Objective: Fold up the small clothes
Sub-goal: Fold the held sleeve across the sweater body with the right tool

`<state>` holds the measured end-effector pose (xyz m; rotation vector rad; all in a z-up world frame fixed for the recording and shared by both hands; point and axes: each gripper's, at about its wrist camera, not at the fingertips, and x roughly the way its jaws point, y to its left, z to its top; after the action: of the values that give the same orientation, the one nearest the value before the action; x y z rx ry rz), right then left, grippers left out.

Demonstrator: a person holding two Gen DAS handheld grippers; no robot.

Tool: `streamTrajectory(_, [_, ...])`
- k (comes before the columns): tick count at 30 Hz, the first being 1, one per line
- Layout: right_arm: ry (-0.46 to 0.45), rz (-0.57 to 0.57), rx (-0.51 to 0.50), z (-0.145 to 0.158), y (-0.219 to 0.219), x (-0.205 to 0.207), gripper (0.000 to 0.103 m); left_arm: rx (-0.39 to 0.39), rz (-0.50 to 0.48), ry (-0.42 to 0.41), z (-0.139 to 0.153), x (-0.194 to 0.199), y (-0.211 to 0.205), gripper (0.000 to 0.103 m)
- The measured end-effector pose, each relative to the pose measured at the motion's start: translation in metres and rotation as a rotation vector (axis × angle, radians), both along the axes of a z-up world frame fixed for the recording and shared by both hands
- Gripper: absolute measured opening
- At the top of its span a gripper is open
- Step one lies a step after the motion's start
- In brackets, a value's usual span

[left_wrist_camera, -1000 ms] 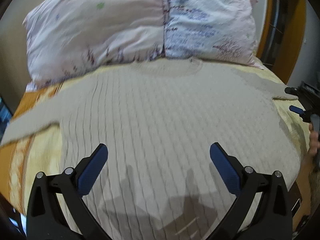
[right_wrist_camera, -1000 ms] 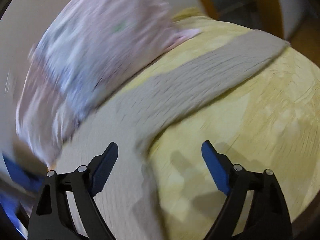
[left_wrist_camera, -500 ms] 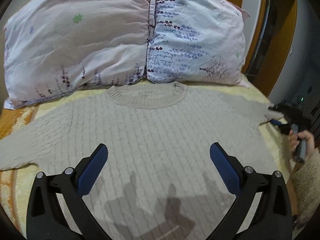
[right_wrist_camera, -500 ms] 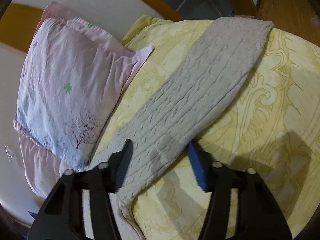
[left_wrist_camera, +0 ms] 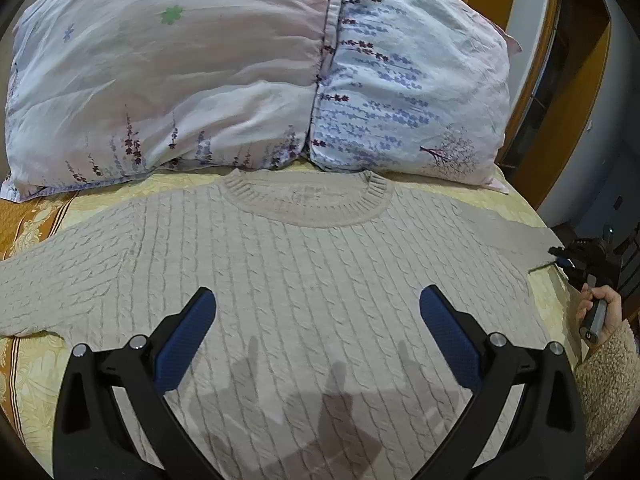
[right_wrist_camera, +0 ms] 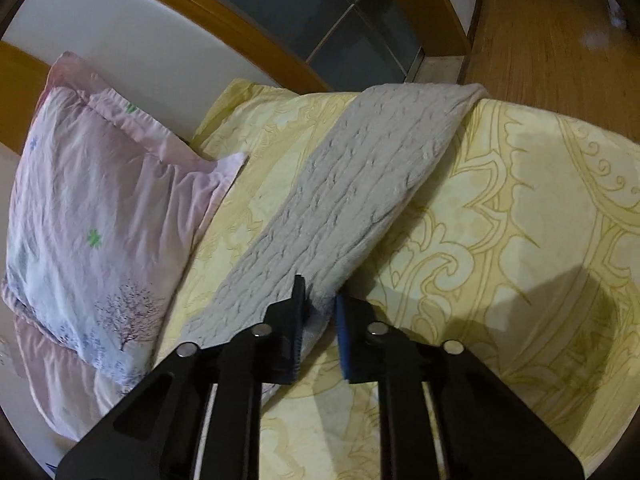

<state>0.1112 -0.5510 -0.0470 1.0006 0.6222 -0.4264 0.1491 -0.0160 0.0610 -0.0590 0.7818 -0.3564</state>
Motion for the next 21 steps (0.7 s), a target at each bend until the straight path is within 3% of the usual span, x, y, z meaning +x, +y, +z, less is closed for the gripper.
streamTrajectory(4, [-0.015,0.039,-0.144,0.026,0.015,0.006,0.011,-0.049,-0.009,-0.056,0.004,-0.003,0.009,0.101])
streamTrajectory(9, [-0.088,0.154,-0.277,0.07,0.056,0.021,0.011,-0.028,-0.007,-0.059,0.005,0.002,0.011,0.101])
streamTrajectory(16, [-0.173,0.424,-0.311,0.093,0.148,0.044,0.011,-0.062,-0.026,-0.039,-0.001,0.01,0.015,0.101])
streamTrajectory(21, [-0.126,0.663,-0.293,0.075,0.225,0.062,0.011,-0.053,-0.027,-0.047,-0.001,0.013,0.014,0.101])
